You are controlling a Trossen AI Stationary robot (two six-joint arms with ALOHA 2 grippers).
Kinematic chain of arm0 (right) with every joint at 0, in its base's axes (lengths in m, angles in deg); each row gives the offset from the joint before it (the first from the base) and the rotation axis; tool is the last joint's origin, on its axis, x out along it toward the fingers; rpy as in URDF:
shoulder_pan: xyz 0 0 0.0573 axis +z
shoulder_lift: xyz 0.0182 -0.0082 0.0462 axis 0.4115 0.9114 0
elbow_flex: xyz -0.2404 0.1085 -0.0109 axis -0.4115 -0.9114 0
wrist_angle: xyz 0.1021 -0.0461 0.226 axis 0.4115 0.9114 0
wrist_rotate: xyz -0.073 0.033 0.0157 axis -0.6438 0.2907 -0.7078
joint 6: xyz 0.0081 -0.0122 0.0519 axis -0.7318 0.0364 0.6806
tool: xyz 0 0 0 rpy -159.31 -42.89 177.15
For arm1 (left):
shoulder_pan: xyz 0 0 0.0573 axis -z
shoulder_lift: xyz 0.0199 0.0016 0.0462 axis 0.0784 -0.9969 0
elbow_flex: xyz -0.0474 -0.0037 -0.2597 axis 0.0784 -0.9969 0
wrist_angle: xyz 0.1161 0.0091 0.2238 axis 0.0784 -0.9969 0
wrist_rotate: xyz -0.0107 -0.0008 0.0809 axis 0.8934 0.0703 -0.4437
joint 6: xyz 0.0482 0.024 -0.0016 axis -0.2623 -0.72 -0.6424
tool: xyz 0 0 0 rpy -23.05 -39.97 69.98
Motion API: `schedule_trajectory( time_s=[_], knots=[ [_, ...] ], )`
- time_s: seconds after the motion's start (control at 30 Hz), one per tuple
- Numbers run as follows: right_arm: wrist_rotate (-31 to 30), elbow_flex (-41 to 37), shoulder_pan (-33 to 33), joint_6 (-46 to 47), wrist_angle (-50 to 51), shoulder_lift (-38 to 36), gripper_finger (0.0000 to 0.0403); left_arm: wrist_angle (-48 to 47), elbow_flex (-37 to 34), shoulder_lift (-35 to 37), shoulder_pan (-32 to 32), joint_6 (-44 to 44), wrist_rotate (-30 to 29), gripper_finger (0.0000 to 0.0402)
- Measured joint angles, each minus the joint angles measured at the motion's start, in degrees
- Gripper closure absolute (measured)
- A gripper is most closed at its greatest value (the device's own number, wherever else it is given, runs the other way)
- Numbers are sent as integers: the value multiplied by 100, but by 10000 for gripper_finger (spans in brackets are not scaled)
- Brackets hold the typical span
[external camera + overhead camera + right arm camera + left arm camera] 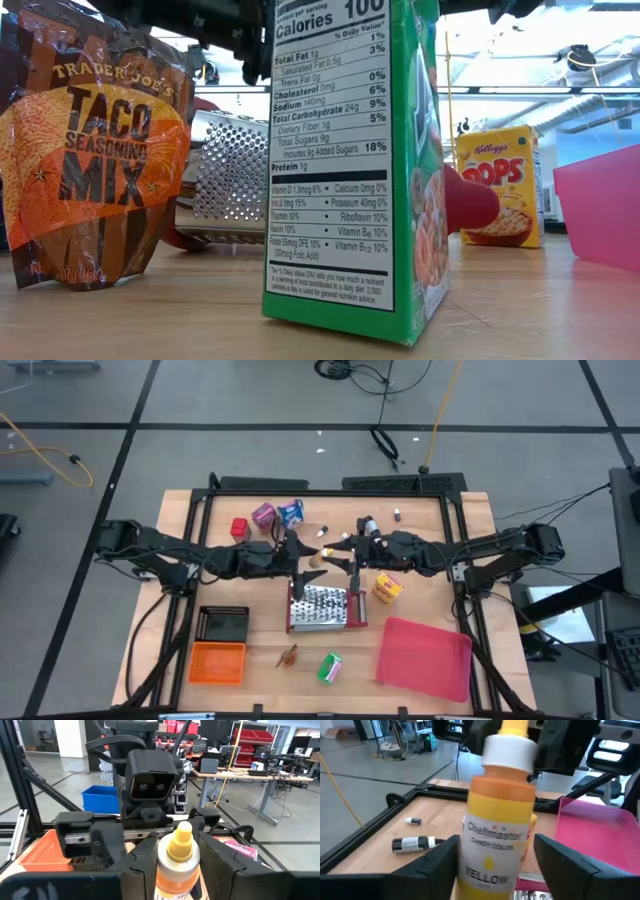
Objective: Pick & Place Kitchen Items
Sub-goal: Put the large yellow food coloring bottle into the black bin
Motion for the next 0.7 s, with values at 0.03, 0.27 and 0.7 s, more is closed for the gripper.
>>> schedule_trajectory(
  time_s=[0.03,0.27,0.7],
  knots=[
    [6,0,1,0,0,-3,295,46,0,0,-12,0,40,175],
    [12,4,2,26,63,-4,295,67,0,0,-92,2,282,296],
    [2,4,2,-11,328,-6,207,-50,0,7,34,76,256,312]
  ],
)
